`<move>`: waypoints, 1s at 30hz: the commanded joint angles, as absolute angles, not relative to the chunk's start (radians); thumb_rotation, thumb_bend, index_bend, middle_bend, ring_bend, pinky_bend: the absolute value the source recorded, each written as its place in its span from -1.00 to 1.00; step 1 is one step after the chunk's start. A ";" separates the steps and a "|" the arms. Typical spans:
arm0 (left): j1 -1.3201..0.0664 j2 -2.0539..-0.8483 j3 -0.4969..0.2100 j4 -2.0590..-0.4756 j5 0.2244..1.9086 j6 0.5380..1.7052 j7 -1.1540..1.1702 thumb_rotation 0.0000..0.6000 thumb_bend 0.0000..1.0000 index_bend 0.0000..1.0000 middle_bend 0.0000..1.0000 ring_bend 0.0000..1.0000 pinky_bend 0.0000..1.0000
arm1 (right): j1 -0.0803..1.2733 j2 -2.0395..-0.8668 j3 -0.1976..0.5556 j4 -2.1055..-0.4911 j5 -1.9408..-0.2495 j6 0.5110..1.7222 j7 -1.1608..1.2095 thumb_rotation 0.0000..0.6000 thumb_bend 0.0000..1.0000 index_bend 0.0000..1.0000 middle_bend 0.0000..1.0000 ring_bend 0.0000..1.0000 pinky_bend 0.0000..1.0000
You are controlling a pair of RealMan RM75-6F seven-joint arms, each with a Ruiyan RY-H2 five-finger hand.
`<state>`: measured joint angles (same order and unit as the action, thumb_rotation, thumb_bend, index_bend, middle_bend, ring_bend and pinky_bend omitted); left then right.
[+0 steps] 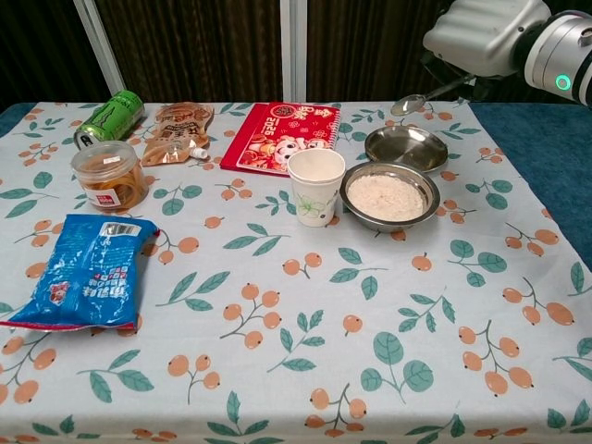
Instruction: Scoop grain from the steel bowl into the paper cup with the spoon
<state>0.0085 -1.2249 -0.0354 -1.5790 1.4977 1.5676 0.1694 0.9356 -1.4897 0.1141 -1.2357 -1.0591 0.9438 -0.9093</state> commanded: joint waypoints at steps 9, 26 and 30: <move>0.018 -1.212 -0.029 -1.603 1.482 1.567 0.187 1.00 -0.88 -0.67 -0.68 -0.81 -0.59 | 0.968 -1.793 0.161 -0.791 -0.918 0.739 -0.774 1.00 -0.35 0.29 0.10 -0.55 -1.00; 0.024 -1.211 -0.029 -1.602 1.468 1.568 0.186 1.00 -0.88 -0.67 -0.68 -0.81 -0.59 | 1.066 -1.974 0.255 -0.482 -0.840 0.625 -0.847 1.00 -0.70 -0.59 -0.41 -0.88 -1.00; 0.022 -1.209 -0.030 -1.603 1.471 1.568 0.186 1.00 -0.88 -0.67 -0.68 -0.81 -0.59 | 1.050 -1.950 0.275 -0.513 -0.828 0.637 -0.842 1.00 -0.73 -0.71 -0.51 -0.92 -1.00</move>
